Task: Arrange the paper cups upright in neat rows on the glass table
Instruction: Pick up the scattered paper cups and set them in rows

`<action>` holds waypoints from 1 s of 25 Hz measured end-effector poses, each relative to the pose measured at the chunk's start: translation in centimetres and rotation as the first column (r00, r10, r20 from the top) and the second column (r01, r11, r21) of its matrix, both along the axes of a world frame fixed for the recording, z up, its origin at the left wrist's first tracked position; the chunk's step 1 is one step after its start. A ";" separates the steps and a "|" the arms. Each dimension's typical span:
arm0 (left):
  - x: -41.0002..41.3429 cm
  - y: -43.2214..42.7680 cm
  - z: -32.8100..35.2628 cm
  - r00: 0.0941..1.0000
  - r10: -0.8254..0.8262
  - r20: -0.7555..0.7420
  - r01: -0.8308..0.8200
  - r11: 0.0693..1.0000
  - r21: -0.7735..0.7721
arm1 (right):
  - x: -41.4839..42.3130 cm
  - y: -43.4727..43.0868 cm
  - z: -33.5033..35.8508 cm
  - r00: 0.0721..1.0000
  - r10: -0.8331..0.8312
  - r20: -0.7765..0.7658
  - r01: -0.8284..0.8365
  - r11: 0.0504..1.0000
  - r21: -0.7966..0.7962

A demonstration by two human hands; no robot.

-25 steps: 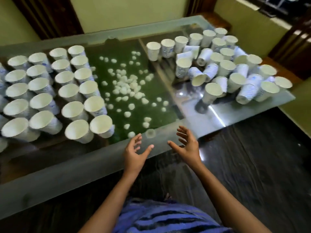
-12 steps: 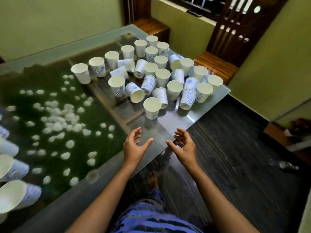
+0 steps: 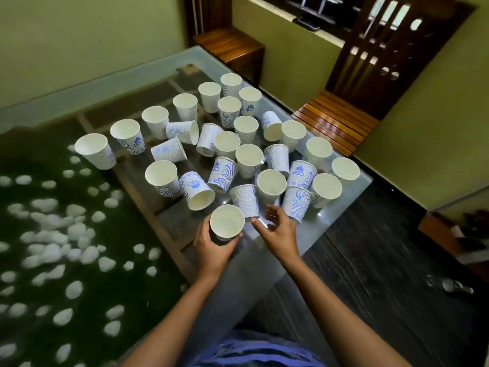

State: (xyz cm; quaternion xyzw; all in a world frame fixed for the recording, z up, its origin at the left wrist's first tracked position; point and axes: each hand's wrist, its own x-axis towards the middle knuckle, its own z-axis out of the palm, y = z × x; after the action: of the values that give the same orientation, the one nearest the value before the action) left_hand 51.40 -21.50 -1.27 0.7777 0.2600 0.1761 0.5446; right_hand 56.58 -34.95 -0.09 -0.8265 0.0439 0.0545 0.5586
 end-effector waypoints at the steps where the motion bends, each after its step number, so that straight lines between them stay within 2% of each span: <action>1: 0.2 0.3 0.0 0.999 0.033 0.002 -0.033 0.999 0.009 | 0.7 0.5 -0.2 1.000 -0.007 -0.012 0.007 1.000 -0.015; 5: -0.1 1.5 0.0 0.990 0.139 -0.027 -0.137 0.990 0.044 | 2.3 2.0 -1.0 0.998 -0.023 -0.058 0.018 0.995 -0.097; 10: -0.6 1.5 -0.1 0.976 0.212 -0.037 -0.211 0.977 0.041 | 3.0 2.5 -1.3 0.997 0.065 -0.053 -0.071 0.990 -0.120; 16: -2.6 -0.3 0.2 0.940 0.337 -0.056 -0.336 0.942 0.026 | 2.2 1.0 -0.9 0.968 0.238 -0.076 -0.238 0.971 0.007; 25: -7.2 -5.0 0.7 0.845 0.530 -0.077 -0.532 0.847 -0.005 | 0.3 -1.9 -1.4 0.872 0.474 -0.120 -0.464 0.880 0.106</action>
State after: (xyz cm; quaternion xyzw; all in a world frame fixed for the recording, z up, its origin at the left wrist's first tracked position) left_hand 44.22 -26.51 -0.53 0.6743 0.4867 0.2877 0.4750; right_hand 56.86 -36.82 -1.54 -0.7850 -0.1202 0.2487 0.5545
